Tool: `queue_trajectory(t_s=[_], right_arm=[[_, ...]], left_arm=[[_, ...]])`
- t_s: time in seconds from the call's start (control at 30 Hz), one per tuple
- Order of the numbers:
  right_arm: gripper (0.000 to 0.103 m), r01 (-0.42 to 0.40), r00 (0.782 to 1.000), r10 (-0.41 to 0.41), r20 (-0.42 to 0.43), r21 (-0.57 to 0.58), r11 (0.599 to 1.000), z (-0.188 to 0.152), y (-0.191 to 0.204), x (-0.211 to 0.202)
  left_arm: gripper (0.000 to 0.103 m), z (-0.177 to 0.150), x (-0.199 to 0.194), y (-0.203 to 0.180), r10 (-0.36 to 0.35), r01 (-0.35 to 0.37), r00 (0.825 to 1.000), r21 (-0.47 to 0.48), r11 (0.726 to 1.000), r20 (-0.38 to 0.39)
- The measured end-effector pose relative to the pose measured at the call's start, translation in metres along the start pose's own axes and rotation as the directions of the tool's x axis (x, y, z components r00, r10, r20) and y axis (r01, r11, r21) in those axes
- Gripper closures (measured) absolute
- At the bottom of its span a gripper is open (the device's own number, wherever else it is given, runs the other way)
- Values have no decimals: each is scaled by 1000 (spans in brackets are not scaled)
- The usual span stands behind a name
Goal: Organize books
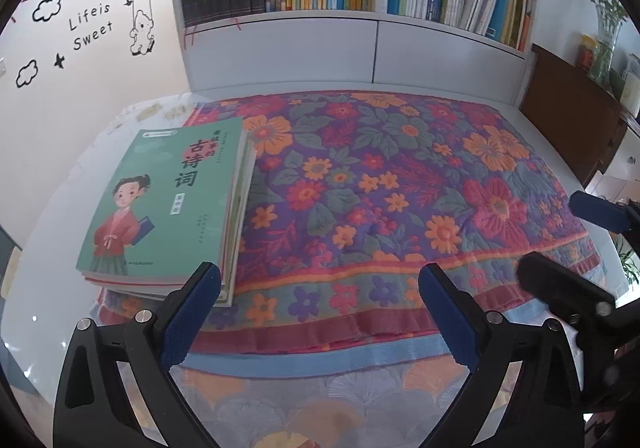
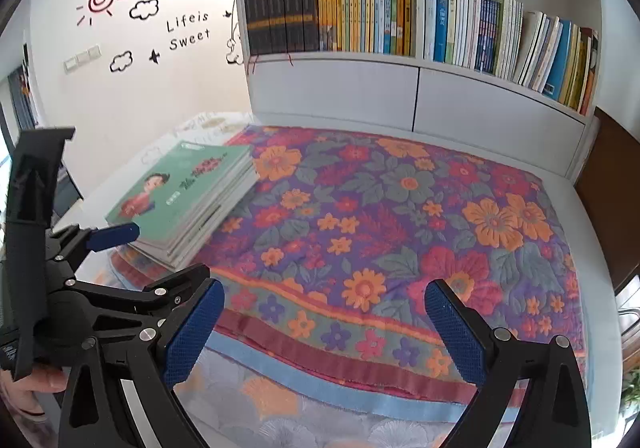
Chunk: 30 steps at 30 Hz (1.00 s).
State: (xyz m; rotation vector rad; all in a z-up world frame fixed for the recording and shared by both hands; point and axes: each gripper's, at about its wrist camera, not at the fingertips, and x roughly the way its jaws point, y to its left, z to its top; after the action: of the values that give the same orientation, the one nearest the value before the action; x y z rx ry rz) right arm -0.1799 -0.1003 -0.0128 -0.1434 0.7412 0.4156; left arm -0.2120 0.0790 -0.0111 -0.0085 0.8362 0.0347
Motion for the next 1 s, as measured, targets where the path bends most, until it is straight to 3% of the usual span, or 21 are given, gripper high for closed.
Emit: queue_trajectory(t_s=[1.0], right_arm=[[3, 49, 996, -47, -70, 26, 998, -14, -10, 18]], left_arm=[[3, -6, 18, 11, -21, 20, 999, -33, 999, -25]])
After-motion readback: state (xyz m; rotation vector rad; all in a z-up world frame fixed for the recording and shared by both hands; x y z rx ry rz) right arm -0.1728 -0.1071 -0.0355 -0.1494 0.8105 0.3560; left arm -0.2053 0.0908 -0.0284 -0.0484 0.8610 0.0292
